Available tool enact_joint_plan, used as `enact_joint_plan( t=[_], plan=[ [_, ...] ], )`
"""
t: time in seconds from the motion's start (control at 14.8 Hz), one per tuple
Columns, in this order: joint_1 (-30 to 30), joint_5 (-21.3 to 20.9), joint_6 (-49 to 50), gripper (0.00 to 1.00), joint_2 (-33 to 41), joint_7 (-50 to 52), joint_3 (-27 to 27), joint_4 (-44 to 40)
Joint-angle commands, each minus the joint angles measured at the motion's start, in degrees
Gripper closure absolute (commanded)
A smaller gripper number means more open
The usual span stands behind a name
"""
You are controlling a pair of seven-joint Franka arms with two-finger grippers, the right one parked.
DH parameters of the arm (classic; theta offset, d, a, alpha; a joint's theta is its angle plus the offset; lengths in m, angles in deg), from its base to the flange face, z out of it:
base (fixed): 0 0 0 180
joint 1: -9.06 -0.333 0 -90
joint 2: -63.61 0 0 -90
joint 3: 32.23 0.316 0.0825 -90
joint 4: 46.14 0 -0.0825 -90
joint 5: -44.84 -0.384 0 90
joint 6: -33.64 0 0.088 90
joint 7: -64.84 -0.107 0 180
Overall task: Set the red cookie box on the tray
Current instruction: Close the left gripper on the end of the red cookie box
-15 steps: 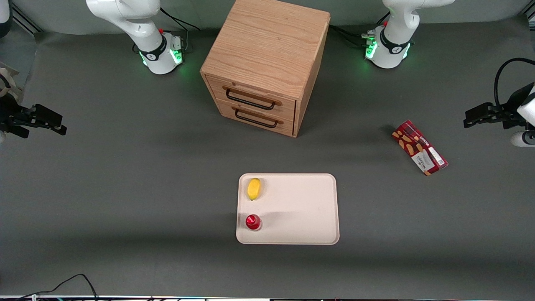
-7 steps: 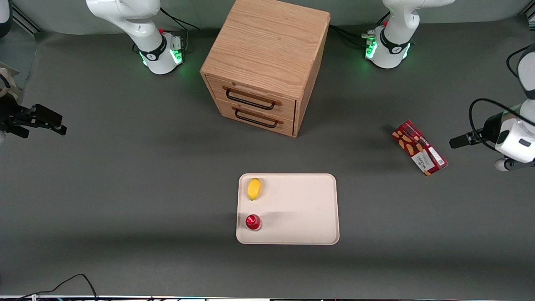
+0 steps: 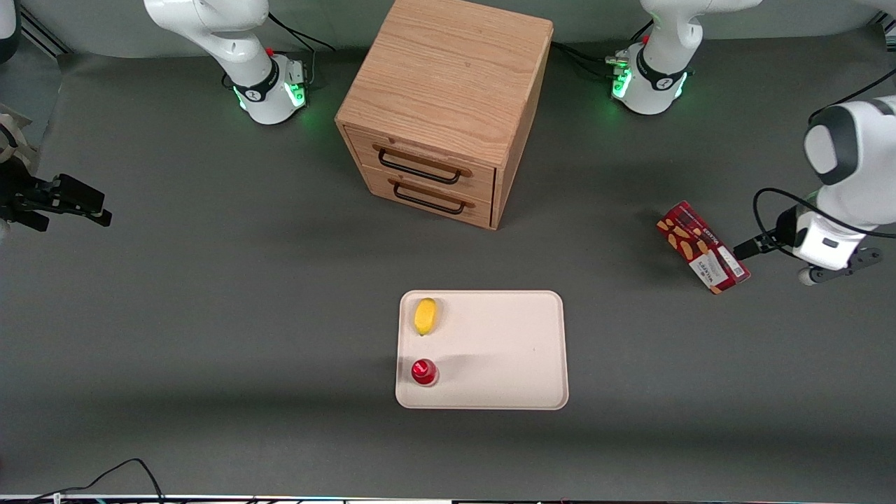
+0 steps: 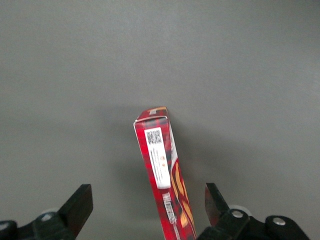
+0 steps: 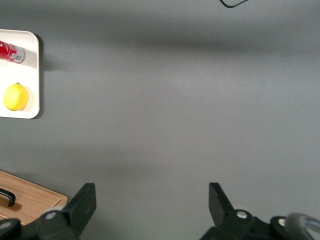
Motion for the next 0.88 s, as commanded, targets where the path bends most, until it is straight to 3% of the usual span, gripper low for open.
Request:
enact_joint_plan(
  t=[0.0, 0.61, 0.68, 0.81],
  plan=[
    [0.6, 1.6, -8.9, 0.0, 2.7, 3.8, -0.1, 9.2],
    [1.0, 2.0, -24.5, 0.03, -1.2, 4.7, -0.3, 16.5],
    [1.0, 2.0, -25.7, 0.1, -1.9, 4.7, -0.4, 16.7],
    [1.1, 2.0, -27.7, 0.4, -3.3, 4.7, -0.4, 16.8]
  ],
)
